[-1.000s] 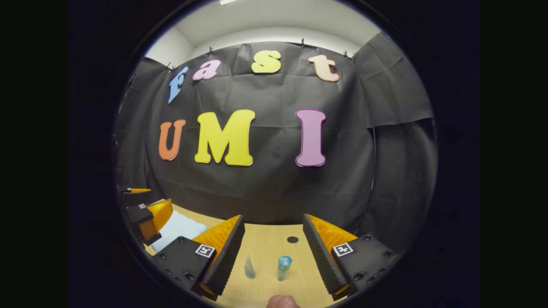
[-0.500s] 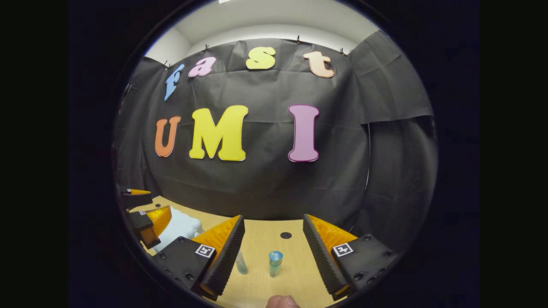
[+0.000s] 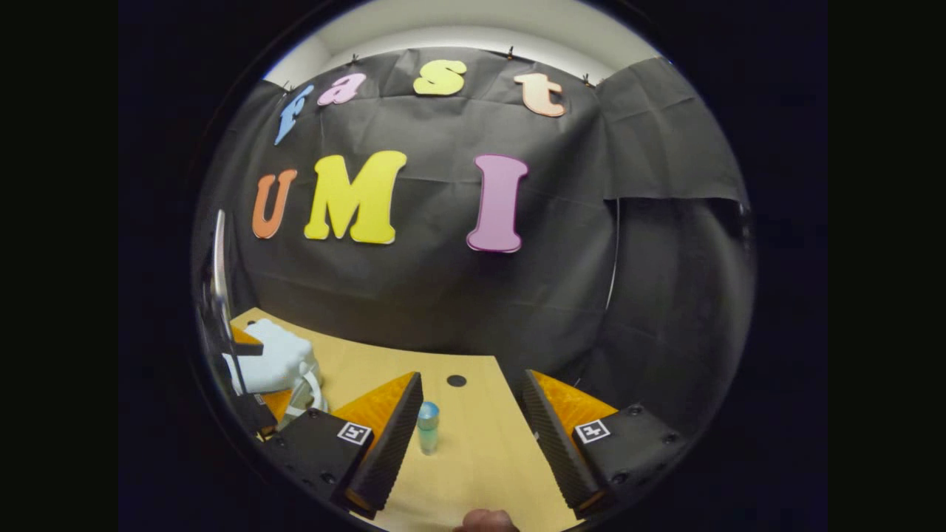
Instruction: First open the suitcase, pack the skin care products into it, and then close the suitcase.
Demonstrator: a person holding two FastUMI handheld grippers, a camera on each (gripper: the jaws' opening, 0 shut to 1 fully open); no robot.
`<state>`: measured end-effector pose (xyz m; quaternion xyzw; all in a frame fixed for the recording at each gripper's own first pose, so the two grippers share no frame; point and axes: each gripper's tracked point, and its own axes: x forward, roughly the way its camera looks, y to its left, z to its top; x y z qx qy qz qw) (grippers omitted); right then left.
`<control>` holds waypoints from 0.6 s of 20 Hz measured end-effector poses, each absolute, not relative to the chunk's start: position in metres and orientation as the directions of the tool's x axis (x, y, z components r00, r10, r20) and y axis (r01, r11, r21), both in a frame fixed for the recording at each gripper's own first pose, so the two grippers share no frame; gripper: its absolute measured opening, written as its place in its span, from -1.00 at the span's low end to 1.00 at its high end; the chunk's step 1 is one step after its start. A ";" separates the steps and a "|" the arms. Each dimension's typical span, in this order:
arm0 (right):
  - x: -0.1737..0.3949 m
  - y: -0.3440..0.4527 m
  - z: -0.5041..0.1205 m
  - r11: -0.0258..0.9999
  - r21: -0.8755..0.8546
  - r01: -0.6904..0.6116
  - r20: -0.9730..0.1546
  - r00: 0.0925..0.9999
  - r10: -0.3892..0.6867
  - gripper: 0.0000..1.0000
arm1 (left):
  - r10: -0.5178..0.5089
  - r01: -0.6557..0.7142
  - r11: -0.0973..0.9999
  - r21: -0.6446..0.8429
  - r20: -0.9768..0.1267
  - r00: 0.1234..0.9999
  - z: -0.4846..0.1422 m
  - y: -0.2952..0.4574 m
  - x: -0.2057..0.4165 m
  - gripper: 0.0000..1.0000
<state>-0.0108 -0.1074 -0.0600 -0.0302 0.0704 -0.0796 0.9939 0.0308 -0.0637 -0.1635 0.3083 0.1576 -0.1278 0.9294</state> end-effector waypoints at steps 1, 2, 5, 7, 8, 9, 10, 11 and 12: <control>-0.012 -0.116 -0.063 0.983 -0.074 0.170 -0.139 0.974 -0.179 0.62 | -0.131 0.355 0.734 0.579 -0.392 0.911 -0.173 -0.065 0.034 0.96; -0.015 -0.125 -0.063 0.980 -0.075 0.186 -0.142 0.970 -0.195 0.62 | -0.098 0.356 0.688 0.633 -0.405 0.909 -0.183 -0.062 0.034 0.94; -0.019 -0.150 -0.072 0.967 -0.091 0.236 -0.155 0.956 -0.248 0.61 | -0.020 0.411 0.551 0.726 -0.481 0.876 -0.222 -0.052 0.041 0.94; -0.022 -0.160 -0.076 0.964 -0.089 0.252 -0.167 0.950 -0.264 0.62 | 0.012 0.446 0.473 0.760 -0.512 0.859 -0.240 -0.049 0.044 0.93; -0.023 -0.163 -0.076 0.963 -0.087 0.257 -0.169 0.948 -0.268 0.62 | 0.029 0.454 0.434 0.778 -0.516 0.856 -0.243 -0.050 0.044 0.92; -0.024 -0.166 -0.078 0.962 -0.083 0.259 -0.171 0.948 -0.270 0.62 | 0.044 0.463 0.393 0.795 -0.519 0.854 -0.248 -0.051 0.044 0.92; -0.025 -0.168 -0.078 0.961 -0.082 0.263 -0.171 0.947 -0.273 0.61 | 0.061 0.473 0.354 0.807 -0.524 0.849 -0.253 -0.053 0.046 0.89; -0.025 -0.170 -0.079 0.961 -0.080 0.265 -0.173 0.946 -0.275 0.61 | 0.075 0.481 0.322 0.816 -0.528 0.846 -0.258 -0.052 0.050 0.87; -0.026 -0.170 -0.079 0.961 -0.083 0.263 -0.173 0.946 -0.274 0.61 | 0.075 0.497 0.301 0.814 -0.539 0.839 -0.262 -0.055 0.051 0.77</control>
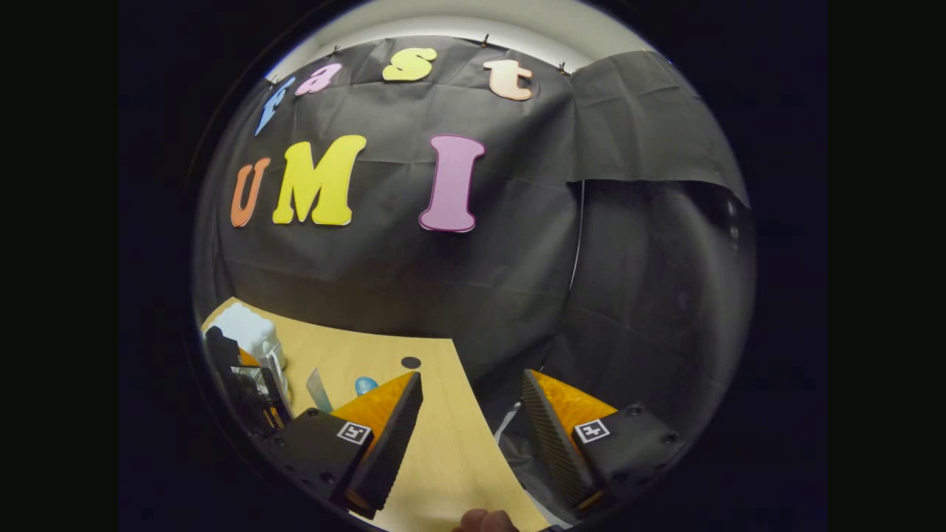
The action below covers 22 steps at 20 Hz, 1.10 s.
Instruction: First open the suitcase, pack the skin care products into it, and then close the suitcase.
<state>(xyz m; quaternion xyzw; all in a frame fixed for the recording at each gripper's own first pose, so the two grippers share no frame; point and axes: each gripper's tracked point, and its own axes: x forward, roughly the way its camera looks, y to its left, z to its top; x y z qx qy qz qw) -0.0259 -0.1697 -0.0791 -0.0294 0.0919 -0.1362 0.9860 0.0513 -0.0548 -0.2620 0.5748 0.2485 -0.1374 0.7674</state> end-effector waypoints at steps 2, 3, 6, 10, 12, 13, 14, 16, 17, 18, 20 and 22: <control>-0.029 -0.171 -0.080 0.961 -0.093 0.260 -0.168 0.947 -0.272 0.62 | 0.087 0.513 0.263 0.817 -0.549 0.831 -0.266 -0.056 0.055 0.61; -0.030 -0.172 -0.081 0.961 -0.090 0.261 -0.168 0.947 -0.273 0.62 | 0.093 0.522 0.243 0.818 -0.555 0.826 -0.269 -0.057 0.054 0.55; -0.037 -0.177 -0.083 0.960 -0.075 0.272 -0.179 0.943 -0.281 0.62 | 0.109 0.544 0.223 0.809 -0.576 0.810 -0.268 -0.058 0.052 0.20; -0.042 -0.180 -0.090 0.957 -0.060 0.285 -0.194 0.937 -0.291 0.62 | 0.132 0.536 0.260 0.804 -0.579 0.805 -0.258 -0.048 0.055 0.14; -0.042 -0.178 -0.091 0.957 -0.050 0.286 -0.195 0.937 -0.290 0.61 | 0.156 0.552 0.270 0.789 -0.602 0.783 -0.268 -0.039 0.055 0.12; -0.041 -0.175 -0.090 0.958 -0.050 0.283 -0.194 0.938 -0.287 0.61 | 0.171 0.554 0.267 0.789 -0.604 0.778 -0.270 -0.035 0.056 0.11; -0.041 -0.173 -0.089 0.959 -0.052 0.278 -0.190 0.940 -0.283 0.62 | 0.178 0.558 0.258 0.789 -0.607 0.775 -0.270 -0.035 0.059 0.03; -0.041 -0.170 -0.088 0.962 -0.055 0.268 -0.184 0.944 -0.274 0.63 | 0.174 0.557 0.261 0.789 -0.606 0.776 -0.269 -0.037 0.060 -0.35; -0.041 -0.168 -0.088 0.963 -0.056 0.265 -0.184 0.945 -0.271 0.63 | 0.173 0.554 0.265 0.789 -0.604 0.778 -0.267 -0.038 0.058 -0.41; -0.042 -0.167 -0.088 0.963 -0.056 0.264 -0.184 0.945 -0.270 0.61 | 0.171 0.553 0.263 0.791 -0.602 0.780 -0.265 -0.039 0.058 -0.54; -0.042 -0.165 -0.088 0.963 -0.055 0.263 -0.185 0.945 -0.269 0.62 | 0.170 0.541 0.274 0.795 -0.594 0.786 -0.260 -0.037 0.057 -0.65; -0.041 -0.162 -0.087 0.964 -0.052 0.260 -0.183 0.947 -0.265 0.62 | 0.152 0.510 0.314 0.801 -0.573 0.805 -0.249 -0.037 0.054 -0.71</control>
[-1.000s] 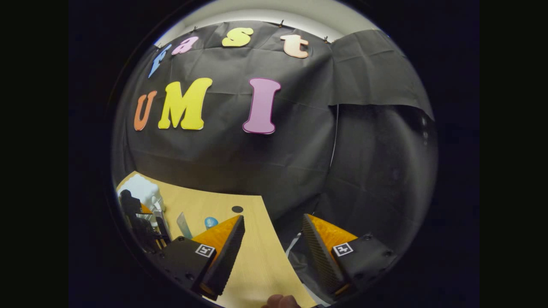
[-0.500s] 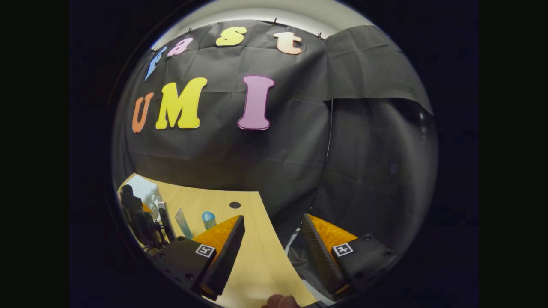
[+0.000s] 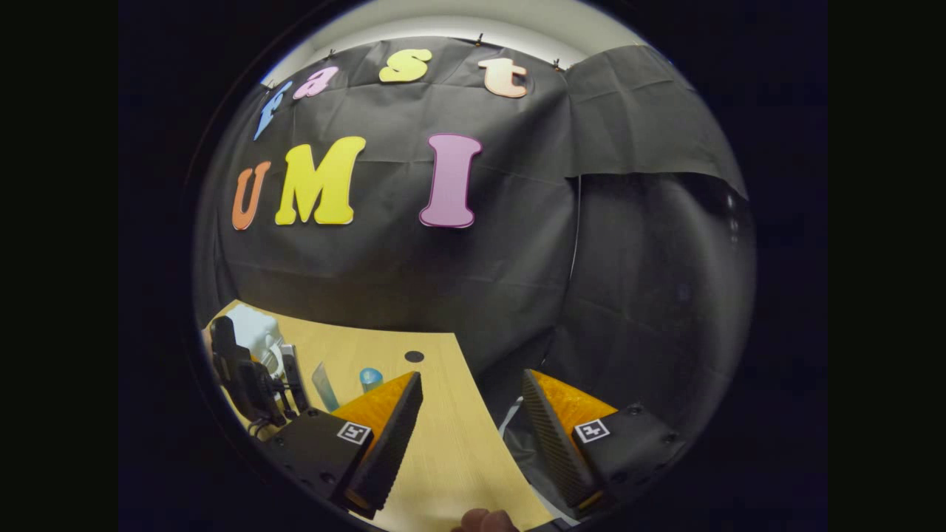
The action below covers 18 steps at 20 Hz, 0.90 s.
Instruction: First open the suitcase, pack the skin care products into it, and then close the suitcase.
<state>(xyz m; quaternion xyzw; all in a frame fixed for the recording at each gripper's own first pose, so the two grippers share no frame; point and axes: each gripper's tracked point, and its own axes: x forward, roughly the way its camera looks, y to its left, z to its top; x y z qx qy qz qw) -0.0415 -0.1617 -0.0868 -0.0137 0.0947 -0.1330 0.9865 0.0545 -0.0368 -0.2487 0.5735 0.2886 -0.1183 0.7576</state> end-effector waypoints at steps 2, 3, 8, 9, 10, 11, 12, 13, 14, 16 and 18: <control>-0.038 -0.155 -0.085 0.967 -0.054 0.251 -0.177 0.950 -0.256 0.61 | 0.120 0.473 0.372 0.799 -0.547 0.829 -0.226 -0.033 0.049 -0.75; -0.036 -0.151 -0.081 0.968 -0.055 0.243 -0.169 0.954 -0.249 0.62 | 0.106 0.439 0.393 0.808 -0.514 0.851 -0.210 -0.032 0.050 -0.77; -0.022 -0.116 -0.064 0.982 -0.059 0.182 -0.153 0.970 -0.189 0.62 | 0.098 0.241 0.554 0.797 -0.350 0.932 -0.121 0.013 0.049 -0.89; -0.020 -0.107 -0.060 0.984 -0.064 0.164 -0.149 0.974 -0.172 0.62 | 0.101 0.194 0.585 0.788 -0.308 0.946 -0.100 0.031 0.053 -0.91; -0.016 -0.098 -0.055 0.986 -0.073 0.147 -0.144 0.977 -0.156 0.62 | 0.103 0.153 0.620 0.769 -0.273 0.956 -0.080 0.054 0.056 -0.91; -0.013 -0.088 -0.049 0.989 -0.079 0.128 -0.139 0.981 -0.138 0.62 | 0.110 0.119 0.658 0.743 -0.251 0.962 -0.062 0.079 0.058 -0.91; -0.010 -0.079 -0.044 0.990 -0.083 0.112 -0.133 0.984 -0.122 0.62 | 0.121 0.087 0.702 0.707 -0.238 0.964 -0.048 0.108 0.060 -0.92; -0.008 -0.071 -0.039 0.992 -0.085 0.096 -0.130 0.986 -0.107 0.62 | 0.127 0.055 0.742 0.668 -0.221 0.967 -0.035 0.135 0.062 -0.91; -0.005 -0.061 -0.035 0.993 -0.085 0.083 -0.128 0.987 -0.093 0.62 | 0.140 0.024 0.768 0.640 -0.205 0.969 -0.026 0.164 0.061 -0.91; -0.001 -0.042 -0.029 0.994 -0.091 0.055 -0.130 0.989 -0.067 0.62 | 0.184 -0.057 0.807 0.588 -0.159 0.970 -0.016 0.223 0.057 -0.91; 0.002 -0.025 -0.028 0.994 -0.105 0.034 -0.141 0.989 -0.048 0.62 | 0.205 -0.110 0.853 0.510 -0.134 0.970 -0.015 0.285 0.056 -0.91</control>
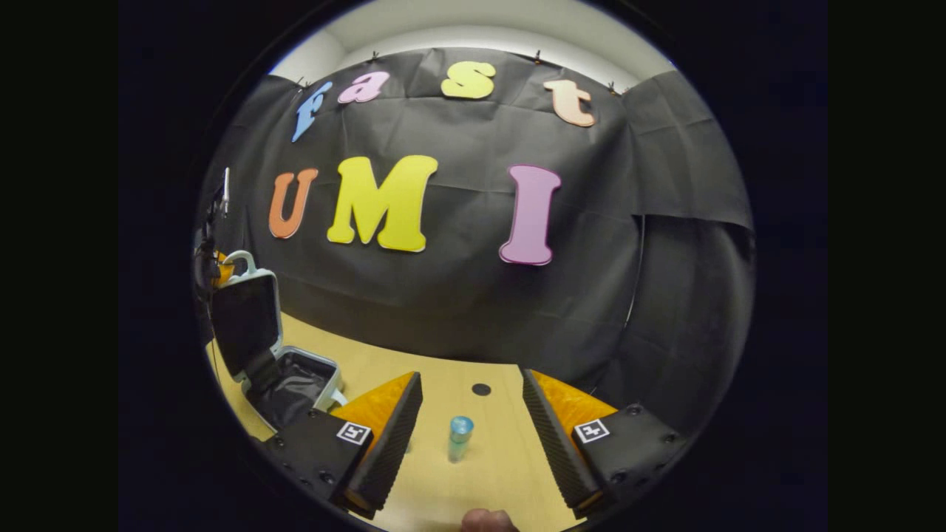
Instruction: First open the suitcase, pack the skin care products into it, and then close the suitcase.
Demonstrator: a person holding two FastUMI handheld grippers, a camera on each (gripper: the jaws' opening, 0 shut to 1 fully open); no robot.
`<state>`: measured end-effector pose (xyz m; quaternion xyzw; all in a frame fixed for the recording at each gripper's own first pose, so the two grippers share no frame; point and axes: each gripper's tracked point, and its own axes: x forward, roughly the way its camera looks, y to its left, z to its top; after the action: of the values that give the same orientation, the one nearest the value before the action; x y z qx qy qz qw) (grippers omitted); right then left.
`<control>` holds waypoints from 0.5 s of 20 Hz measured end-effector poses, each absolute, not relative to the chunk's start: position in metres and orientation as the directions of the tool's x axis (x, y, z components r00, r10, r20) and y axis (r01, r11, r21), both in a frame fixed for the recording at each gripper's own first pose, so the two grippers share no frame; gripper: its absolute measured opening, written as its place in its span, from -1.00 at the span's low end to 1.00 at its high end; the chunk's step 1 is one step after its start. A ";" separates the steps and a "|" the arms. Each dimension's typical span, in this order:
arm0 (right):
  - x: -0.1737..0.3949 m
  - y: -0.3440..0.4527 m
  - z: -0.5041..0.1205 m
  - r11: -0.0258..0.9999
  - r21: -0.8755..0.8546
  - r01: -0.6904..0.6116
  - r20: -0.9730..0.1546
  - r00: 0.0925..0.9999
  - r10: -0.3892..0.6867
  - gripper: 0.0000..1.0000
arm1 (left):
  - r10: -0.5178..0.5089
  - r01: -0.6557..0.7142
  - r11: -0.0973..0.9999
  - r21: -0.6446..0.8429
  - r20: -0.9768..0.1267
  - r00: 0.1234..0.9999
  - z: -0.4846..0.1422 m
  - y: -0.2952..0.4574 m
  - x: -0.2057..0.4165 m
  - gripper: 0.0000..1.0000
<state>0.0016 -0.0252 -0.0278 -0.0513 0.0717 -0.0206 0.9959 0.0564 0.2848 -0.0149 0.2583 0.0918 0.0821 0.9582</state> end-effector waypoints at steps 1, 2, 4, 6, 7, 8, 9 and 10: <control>0.002 -0.018 -0.028 0.993 -0.114 0.025 -0.144 0.989 -0.042 0.63 | 0.206 -0.116 0.864 0.490 -0.134 0.969 -0.023 0.315 0.055 -0.92; 0.002 -0.010 -0.028 0.992 -0.124 0.018 -0.147 0.988 -0.036 0.62 | 0.196 -0.117 0.880 0.460 -0.128 0.972 -0.031 0.338 0.057 -0.90; 0.001 0.004 -0.027 0.989 -0.151 0.011 -0.152 0.988 -0.034 0.62 | 0.191 -0.128 0.917 0.378 -0.134 0.973 -0.053 0.382 0.061 -0.90; 0.001 0.015 -0.028 0.984 -0.176 0.008 -0.160 0.986 -0.037 0.62 | 0.206 -0.149 0.945 0.291 -0.174 0.963 -0.081 0.432 0.070 -0.90; 0.000 0.023 -0.029 0.983 -0.185 0.002 -0.165 0.986 -0.033 0.63 | 0.204 -0.153 0.958 0.244 -0.204 0.957 -0.103 0.452 0.077 -0.90; 0.001 0.028 -0.029 0.980 -0.198 0.000 -0.169 0.985 -0.034 0.63 | 0.197 -0.155 0.970 0.189 -0.229 0.953 -0.125 0.467 0.084 -0.89; 0.000 0.031 -0.030 0.978 -0.211 -0.002 -0.175 0.984 -0.035 0.63 | 0.193 -0.164 0.978 0.129 -0.264 0.945 -0.151 0.480 0.093 -0.89; 0.000 0.033 -0.031 0.975 -0.223 0.000 -0.182 0.982 -0.042 0.61 | 0.195 -0.179 0.981 0.080 -0.317 0.928 -0.179 0.492 0.101 -0.87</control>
<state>0.0000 0.0333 -0.0307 -0.1119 0.0933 -0.0105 0.9893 0.1010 0.4921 -0.1793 0.0250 0.1639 0.0954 0.9815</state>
